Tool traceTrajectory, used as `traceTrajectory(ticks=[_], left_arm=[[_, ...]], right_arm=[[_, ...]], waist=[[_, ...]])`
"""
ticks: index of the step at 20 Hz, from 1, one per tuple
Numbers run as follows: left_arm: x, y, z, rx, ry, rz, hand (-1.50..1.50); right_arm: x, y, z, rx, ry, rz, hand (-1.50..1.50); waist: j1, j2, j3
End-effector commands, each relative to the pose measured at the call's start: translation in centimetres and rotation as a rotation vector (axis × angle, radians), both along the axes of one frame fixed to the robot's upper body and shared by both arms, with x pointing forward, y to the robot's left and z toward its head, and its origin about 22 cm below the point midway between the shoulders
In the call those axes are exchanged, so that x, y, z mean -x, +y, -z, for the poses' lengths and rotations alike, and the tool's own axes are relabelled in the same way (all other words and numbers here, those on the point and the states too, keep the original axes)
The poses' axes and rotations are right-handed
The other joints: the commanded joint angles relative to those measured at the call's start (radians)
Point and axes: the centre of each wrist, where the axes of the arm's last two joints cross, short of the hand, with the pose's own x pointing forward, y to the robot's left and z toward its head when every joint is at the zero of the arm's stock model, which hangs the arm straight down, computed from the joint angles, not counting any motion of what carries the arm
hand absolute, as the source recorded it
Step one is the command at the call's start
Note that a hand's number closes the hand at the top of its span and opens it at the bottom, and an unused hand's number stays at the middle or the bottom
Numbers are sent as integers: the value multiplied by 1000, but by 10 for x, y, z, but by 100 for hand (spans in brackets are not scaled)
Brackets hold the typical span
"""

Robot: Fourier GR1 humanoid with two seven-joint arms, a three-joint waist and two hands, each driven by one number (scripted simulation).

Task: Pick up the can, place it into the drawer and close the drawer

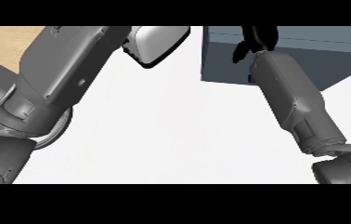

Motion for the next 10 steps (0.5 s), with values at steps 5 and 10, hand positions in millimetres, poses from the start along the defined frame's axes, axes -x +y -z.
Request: traceTrajectory(ticks=[5,10], left_arm=[[8,17,22,4,19,18,-150],[13,35,15,10,8,16,-150]], right_arm=[[-10,29,-37,-203,-99,-93,-150],[-13,29,-43,-220,-86,-109,-150]], waist=[[17,-7,-1],[22,-4,-2]])
